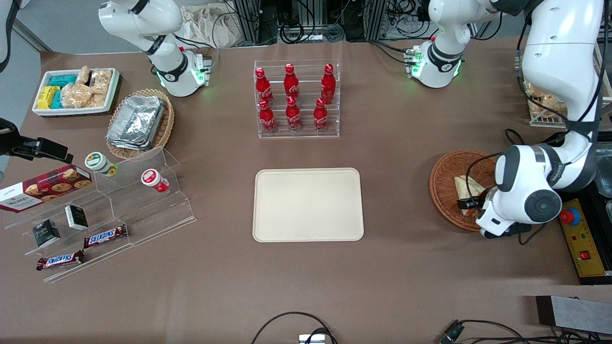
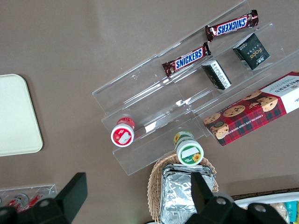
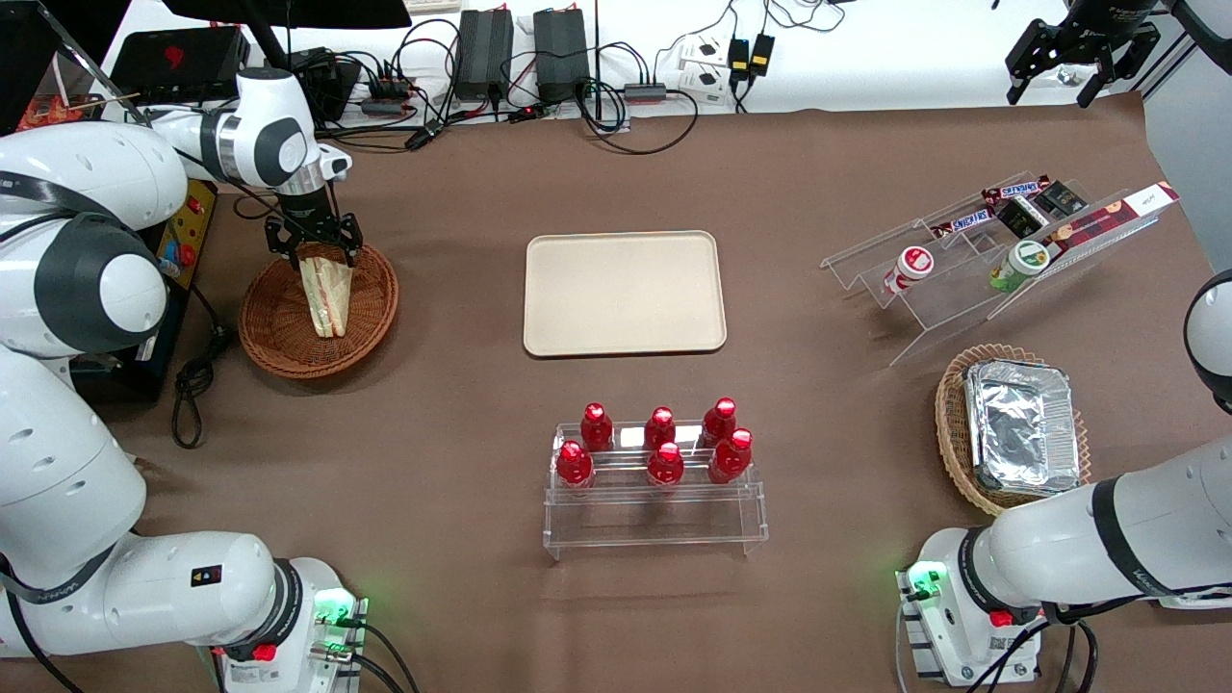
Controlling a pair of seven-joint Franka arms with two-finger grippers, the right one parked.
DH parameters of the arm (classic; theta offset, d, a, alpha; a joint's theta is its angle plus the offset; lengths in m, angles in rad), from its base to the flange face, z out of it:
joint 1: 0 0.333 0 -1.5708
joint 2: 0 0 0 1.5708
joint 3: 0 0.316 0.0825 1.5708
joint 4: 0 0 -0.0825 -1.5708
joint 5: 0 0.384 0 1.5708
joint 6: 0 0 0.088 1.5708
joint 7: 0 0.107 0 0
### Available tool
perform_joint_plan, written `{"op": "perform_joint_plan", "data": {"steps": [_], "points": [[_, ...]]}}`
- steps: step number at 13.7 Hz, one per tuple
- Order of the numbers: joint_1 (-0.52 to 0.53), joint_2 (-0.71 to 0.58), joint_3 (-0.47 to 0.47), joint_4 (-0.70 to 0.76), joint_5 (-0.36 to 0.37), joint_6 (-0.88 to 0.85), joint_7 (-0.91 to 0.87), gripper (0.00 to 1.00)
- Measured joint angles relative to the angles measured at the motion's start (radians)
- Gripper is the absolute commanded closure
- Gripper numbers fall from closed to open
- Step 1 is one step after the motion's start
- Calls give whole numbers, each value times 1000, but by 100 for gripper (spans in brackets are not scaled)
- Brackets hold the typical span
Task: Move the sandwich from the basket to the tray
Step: 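Lower the open left gripper onto the sandwich and close on it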
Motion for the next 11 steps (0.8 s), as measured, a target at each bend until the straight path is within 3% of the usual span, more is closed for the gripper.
{"op": "perform_joint_plan", "data": {"steps": [2, 4, 11], "points": [[0, 13, -1, 0, 0, 2, 0, 48], [0, 24, -1, -2, 0, 6, 0, 99], [4, 8, -4, 38, 0, -12, 1, 100]]}}
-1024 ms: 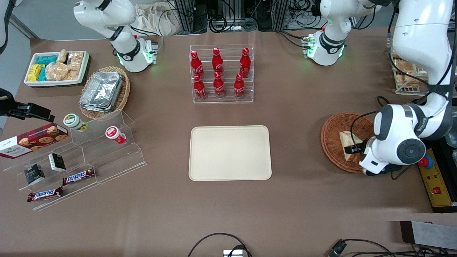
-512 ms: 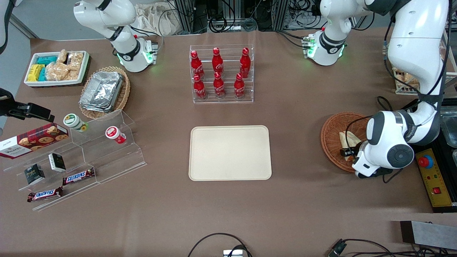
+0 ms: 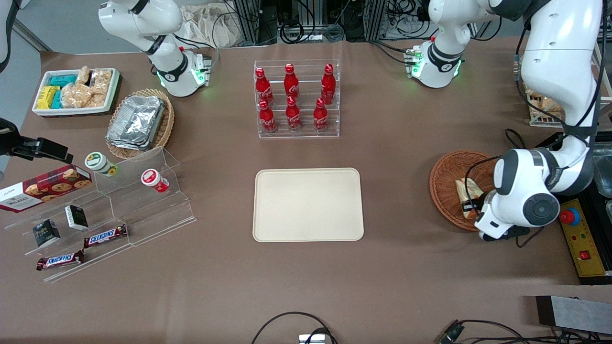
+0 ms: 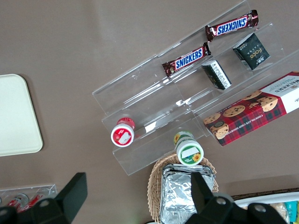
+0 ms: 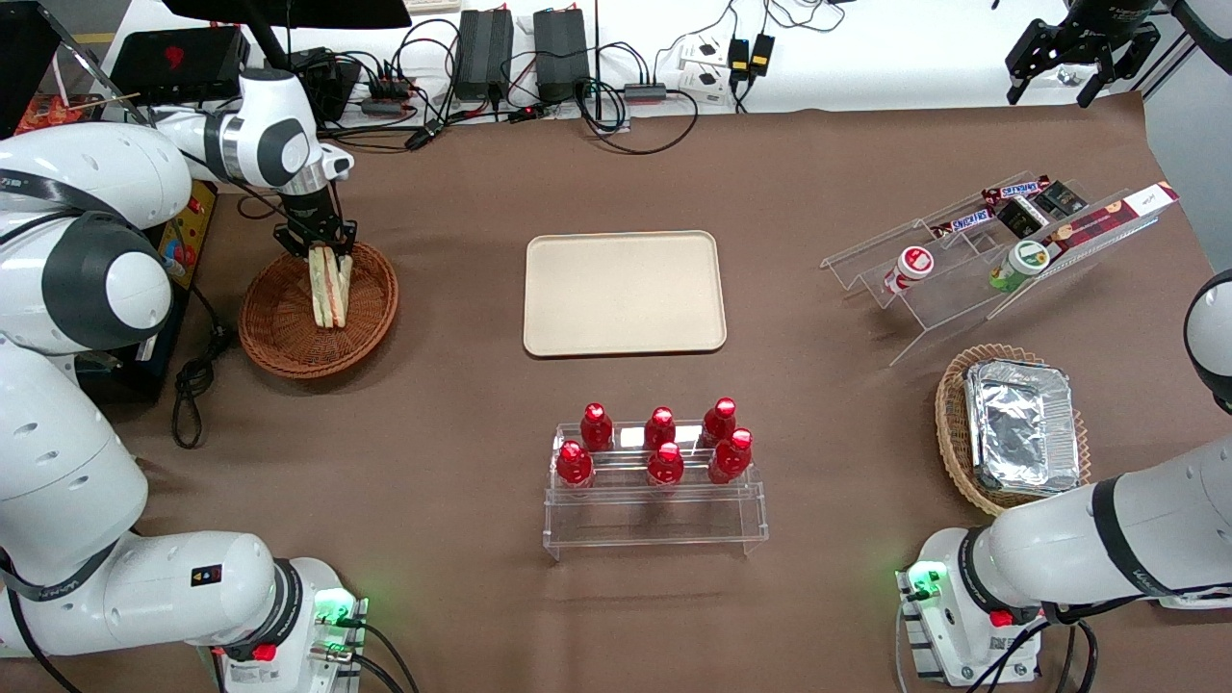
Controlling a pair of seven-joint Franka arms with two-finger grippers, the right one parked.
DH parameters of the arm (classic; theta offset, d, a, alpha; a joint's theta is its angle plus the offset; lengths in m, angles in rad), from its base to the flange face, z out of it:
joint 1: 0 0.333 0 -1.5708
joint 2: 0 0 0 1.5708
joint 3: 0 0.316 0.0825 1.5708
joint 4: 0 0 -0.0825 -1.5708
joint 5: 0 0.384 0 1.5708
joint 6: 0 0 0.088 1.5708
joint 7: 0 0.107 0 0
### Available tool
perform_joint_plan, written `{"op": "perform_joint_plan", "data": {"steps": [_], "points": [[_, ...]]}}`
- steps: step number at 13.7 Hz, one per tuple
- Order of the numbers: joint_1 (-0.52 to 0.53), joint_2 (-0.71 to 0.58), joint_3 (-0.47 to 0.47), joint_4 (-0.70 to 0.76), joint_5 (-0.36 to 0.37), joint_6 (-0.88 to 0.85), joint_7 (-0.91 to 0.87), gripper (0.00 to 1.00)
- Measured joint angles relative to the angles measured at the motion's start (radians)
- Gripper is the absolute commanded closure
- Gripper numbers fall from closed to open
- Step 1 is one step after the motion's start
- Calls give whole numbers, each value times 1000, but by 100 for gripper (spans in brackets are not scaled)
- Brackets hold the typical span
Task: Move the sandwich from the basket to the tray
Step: 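Lift the sandwich and carry it over the beige tray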
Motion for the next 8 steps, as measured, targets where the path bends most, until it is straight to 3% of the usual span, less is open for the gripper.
{"op": "perform_joint_plan", "data": {"steps": [4, 8], "points": [[-2, -59, -47, 108, -3, -135, 0, 100], [-13, -81, -141, 280, -100, -284, 0, 100]]}}
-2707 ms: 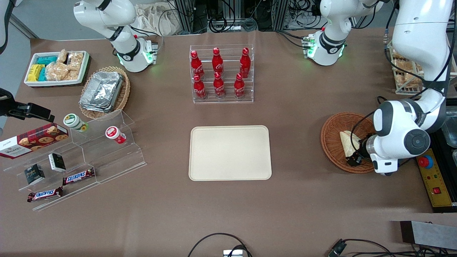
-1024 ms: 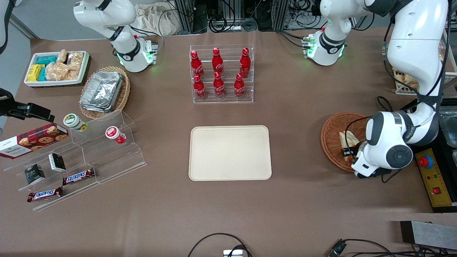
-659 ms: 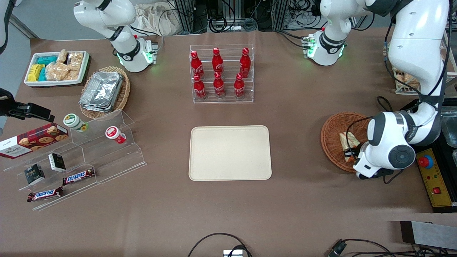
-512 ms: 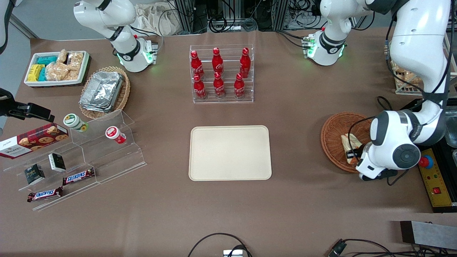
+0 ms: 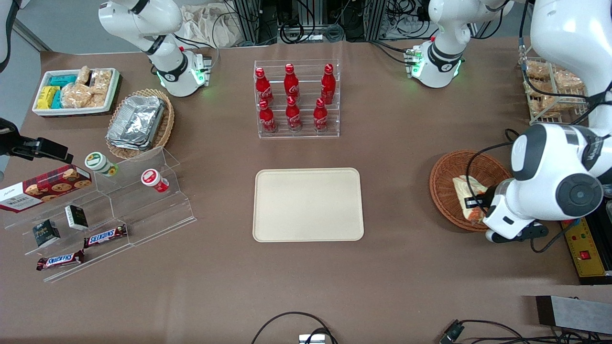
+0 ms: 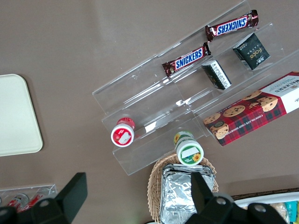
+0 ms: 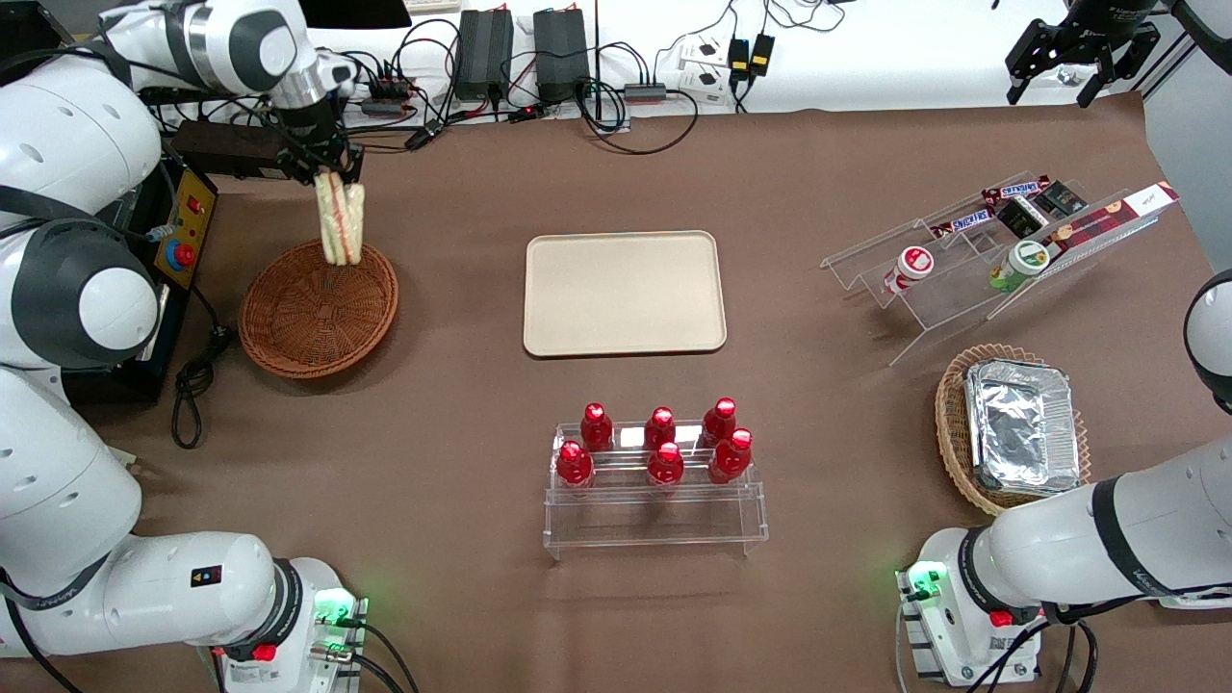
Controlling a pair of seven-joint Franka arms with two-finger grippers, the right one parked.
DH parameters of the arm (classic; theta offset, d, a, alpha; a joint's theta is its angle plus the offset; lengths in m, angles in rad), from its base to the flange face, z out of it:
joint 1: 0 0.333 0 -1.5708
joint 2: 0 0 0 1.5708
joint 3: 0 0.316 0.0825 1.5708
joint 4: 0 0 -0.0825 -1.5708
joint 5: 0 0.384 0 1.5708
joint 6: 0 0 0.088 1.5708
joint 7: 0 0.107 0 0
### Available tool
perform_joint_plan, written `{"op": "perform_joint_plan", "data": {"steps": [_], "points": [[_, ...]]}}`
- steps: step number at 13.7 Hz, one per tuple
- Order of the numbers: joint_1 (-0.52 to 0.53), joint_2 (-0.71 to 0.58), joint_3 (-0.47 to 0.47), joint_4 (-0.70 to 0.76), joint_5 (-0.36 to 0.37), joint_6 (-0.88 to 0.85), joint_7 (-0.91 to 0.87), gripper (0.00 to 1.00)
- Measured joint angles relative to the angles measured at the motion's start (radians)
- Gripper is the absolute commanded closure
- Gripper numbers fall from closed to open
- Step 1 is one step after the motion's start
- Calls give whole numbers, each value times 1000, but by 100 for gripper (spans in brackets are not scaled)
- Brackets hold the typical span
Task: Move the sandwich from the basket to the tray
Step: 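Lift the sandwich and carry it over the beige tray, then lower the sandwich onto the tray and open the left gripper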
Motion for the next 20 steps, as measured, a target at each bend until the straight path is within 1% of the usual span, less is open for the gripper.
{"op": "perform_joint_plan", "data": {"steps": [2, 3, 6, 8, 14, 15, 16, 17, 18, 19, 20], "points": [[-40, 2, -44, 21, -15, -4, -12, 100], [-77, 5, -55, 23, -20, -4, -48, 100], [-218, 53, -64, 38, -21, 7, -201, 100], [-283, 110, -64, 54, -21, 46, -256, 100], [-372, 301, -63, 60, -20, 198, -372, 100], [-384, 328, -63, 61, -20, 215, -382, 92], [-393, 348, -63, 63, -20, 224, -388, 77], [-398, 361, -63, 66, -20, 232, -392, 73], [-398, 373, -62, 68, -20, 255, -394, 53], [-398, 382, -61, 70, -20, 284, -396, 1], [-398, 387, -61, 74, -20, 298, -402, 0]]}}
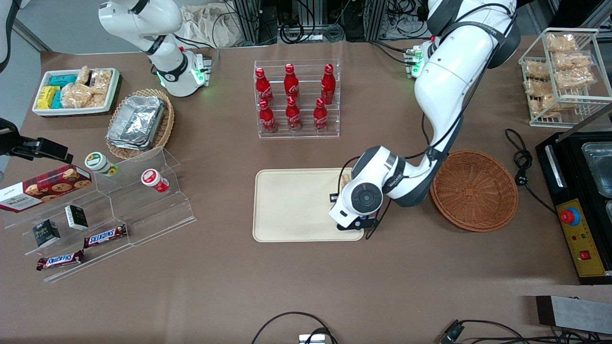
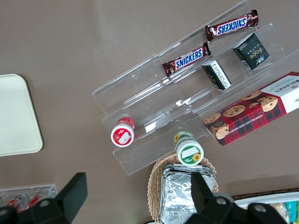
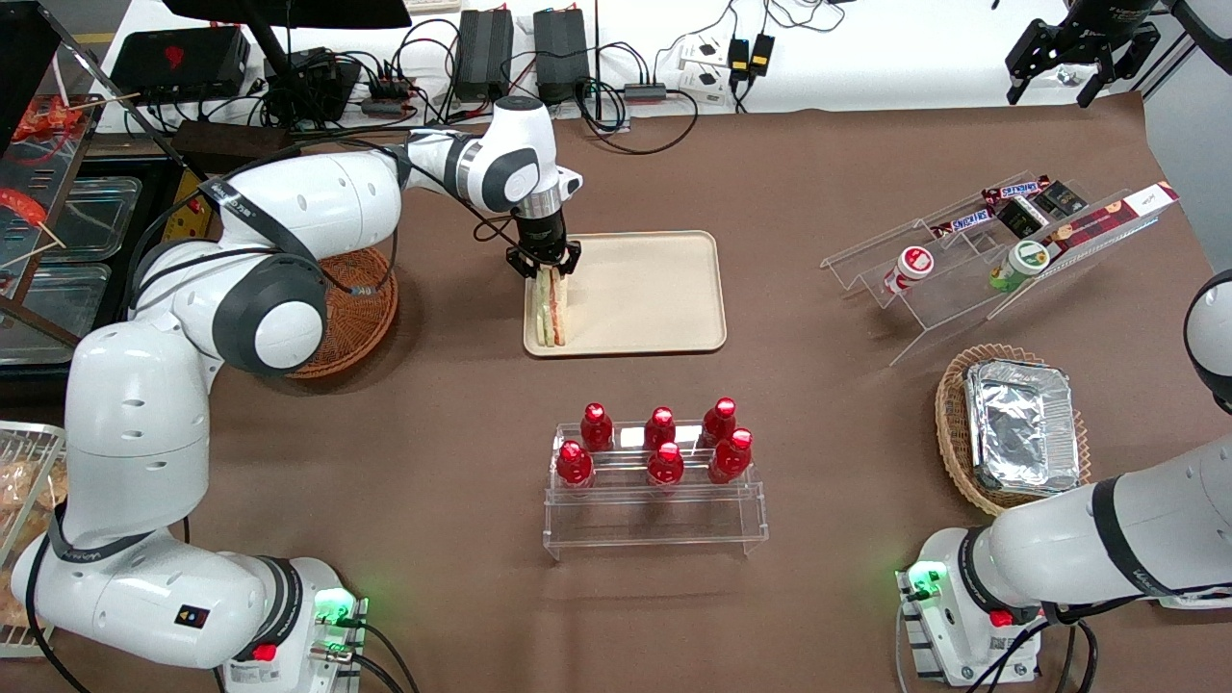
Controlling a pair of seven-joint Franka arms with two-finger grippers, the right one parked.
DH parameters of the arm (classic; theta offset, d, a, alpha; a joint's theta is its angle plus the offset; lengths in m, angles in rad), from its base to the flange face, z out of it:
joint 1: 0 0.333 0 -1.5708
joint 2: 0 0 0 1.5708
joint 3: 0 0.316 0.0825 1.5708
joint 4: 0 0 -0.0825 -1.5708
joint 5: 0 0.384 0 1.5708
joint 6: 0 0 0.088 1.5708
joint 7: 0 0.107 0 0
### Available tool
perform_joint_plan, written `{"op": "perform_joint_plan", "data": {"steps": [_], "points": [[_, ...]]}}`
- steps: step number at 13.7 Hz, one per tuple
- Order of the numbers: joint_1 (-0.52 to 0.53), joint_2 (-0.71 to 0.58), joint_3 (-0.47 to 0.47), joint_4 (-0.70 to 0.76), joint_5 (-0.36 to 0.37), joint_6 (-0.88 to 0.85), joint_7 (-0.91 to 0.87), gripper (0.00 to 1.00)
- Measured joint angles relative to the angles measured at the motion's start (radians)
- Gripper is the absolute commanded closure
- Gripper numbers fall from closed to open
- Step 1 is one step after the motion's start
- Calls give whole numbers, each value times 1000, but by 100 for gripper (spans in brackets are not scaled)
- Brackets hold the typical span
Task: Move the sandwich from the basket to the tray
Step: 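Lower the sandwich onto the tray and open the left gripper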
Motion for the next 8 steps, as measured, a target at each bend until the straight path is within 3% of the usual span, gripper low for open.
{"op": "perform_joint_plan", "data": {"steps": [5, 8], "points": [[0, -11, 2, 40, 4, 10, -18, 0], [2, -92, 43, 62, 8, -13, -66, 0]]}}
